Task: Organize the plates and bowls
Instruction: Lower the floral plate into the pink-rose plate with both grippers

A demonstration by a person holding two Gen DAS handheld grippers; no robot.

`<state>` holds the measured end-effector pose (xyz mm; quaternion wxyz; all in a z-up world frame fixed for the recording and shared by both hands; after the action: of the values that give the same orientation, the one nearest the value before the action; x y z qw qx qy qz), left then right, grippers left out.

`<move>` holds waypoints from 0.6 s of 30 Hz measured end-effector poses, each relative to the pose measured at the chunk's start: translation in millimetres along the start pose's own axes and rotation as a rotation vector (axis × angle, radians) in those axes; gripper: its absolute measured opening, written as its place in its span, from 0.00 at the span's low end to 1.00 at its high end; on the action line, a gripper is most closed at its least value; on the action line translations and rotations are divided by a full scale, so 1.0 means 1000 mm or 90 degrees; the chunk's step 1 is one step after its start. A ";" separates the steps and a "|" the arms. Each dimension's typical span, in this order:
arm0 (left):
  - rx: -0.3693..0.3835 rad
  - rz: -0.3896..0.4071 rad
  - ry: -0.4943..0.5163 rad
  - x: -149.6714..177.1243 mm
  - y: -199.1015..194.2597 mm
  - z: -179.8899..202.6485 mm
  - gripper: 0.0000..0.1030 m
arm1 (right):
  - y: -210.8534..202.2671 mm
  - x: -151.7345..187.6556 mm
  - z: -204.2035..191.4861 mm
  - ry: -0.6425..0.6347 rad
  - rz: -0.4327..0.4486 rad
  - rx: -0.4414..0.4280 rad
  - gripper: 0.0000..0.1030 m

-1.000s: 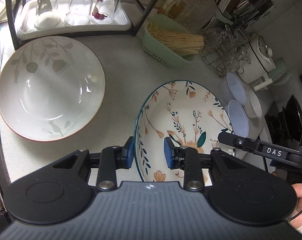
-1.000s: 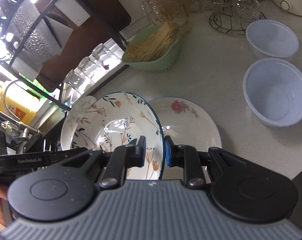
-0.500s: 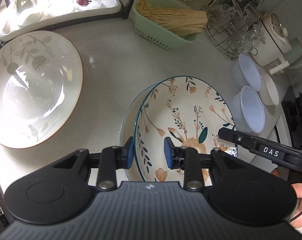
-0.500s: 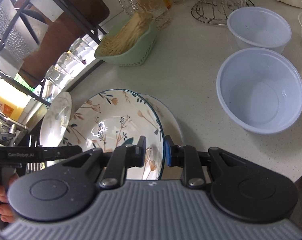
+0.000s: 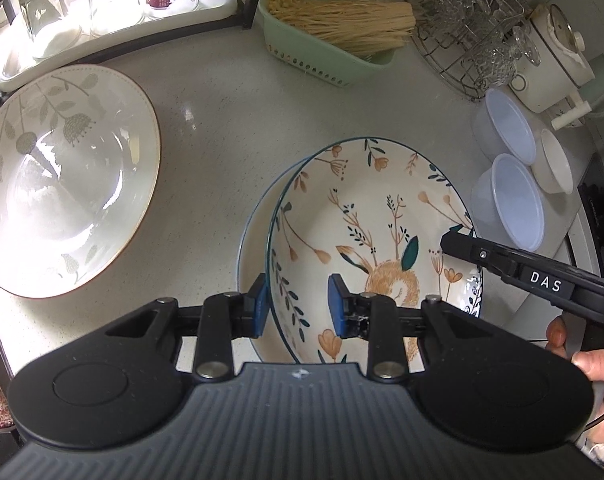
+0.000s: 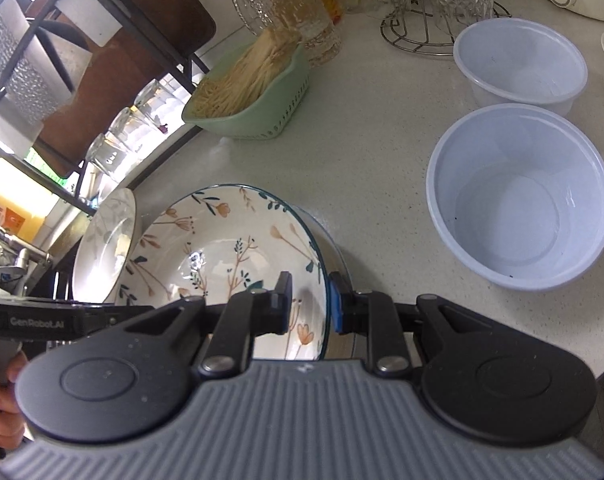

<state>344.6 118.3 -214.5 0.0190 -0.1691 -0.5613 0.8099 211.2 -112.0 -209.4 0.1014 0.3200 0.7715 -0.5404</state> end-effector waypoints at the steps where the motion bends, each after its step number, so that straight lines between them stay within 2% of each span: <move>1: 0.000 -0.001 -0.003 0.000 0.000 -0.001 0.33 | 0.001 0.000 0.000 -0.001 -0.001 0.000 0.23; 9: 0.008 -0.010 -0.023 -0.001 -0.004 -0.006 0.33 | 0.007 0.002 -0.001 0.007 -0.008 -0.001 0.22; 14: 0.004 -0.001 -0.054 -0.001 -0.007 -0.015 0.37 | 0.011 0.003 -0.006 -0.013 -0.017 0.007 0.23; 18: 0.037 0.014 -0.076 -0.004 -0.015 -0.018 0.37 | 0.010 0.002 -0.006 -0.014 -0.009 0.010 0.23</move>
<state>351.3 139.0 -205.2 -0.0185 -0.1261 -0.5358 0.8346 216.8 -103.6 -215.7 0.1039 0.3093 0.7683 -0.5508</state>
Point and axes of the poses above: each gripper's, at about its wrist camera, not at the fingertips, and y roughly the way its jaws point, z to its right, x to its underside, the point moved 5 cm from there along y, roughly the way its jaws point, and after that the axes turned 5 degrees about -y, right-handed, at the moved point
